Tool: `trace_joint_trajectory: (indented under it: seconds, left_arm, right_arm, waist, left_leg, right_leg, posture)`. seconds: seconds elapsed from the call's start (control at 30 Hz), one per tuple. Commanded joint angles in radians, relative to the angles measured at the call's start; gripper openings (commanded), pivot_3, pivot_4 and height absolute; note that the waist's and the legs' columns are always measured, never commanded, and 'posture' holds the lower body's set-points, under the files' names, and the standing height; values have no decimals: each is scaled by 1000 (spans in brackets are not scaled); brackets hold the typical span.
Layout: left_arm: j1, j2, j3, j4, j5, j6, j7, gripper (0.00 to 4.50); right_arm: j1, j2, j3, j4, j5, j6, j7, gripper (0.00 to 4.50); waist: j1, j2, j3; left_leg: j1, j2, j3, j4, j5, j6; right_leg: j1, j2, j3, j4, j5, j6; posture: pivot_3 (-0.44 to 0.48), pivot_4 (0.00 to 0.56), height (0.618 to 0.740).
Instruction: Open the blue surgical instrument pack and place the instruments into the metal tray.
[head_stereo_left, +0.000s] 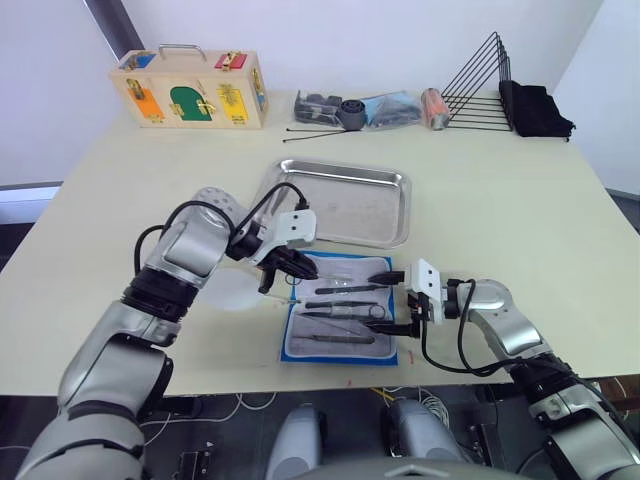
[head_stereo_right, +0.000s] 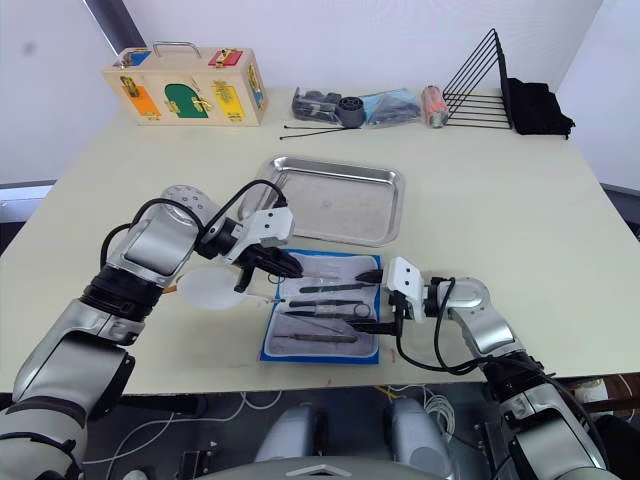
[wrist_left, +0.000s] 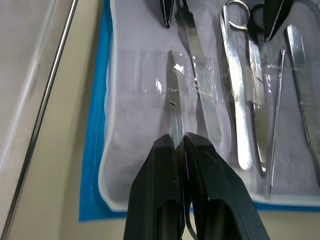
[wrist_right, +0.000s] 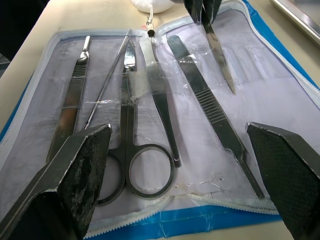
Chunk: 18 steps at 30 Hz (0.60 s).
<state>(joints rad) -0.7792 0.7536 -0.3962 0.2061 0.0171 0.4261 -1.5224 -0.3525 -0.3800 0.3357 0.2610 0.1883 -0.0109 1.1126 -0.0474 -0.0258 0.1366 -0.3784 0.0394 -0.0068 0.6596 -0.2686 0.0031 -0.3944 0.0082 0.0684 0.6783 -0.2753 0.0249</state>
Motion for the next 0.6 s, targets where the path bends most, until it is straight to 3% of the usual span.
trace_joint_trajectory:
  seconds: [0.03,0.47,0.6]
  left_arm:
    - [-29,29,24,-33,-11,-12,-18,48]
    - [-13,142,52,-19,-29,-72,-58,48]
    - [1,188,87,-37,-99,-68,-91,48]
  right_arm:
    - [45,-7,59,136,-97,47,-28,4500]
    - [35,1,62,152,-99,36,-23,4500]
    - [39,-3,62,152,-99,32,-18,4500]
  waist:
    - [0,0,0]
    - [-5,0,0]
    - [-7,0,0]
  left_leg:
    - [0,0,0,0,0,0]
    - [0,1,0,0,0,0]
    - [0,1,0,0,0,0]
  right_leg:
    - [0,0,0,0,0,0]
    - [0,1,0,0,0,0]
    - [0,1,0,0,0,0]
  posture:
    - [0,150,740]
    - [0,150,740]
    - [0,150,740]
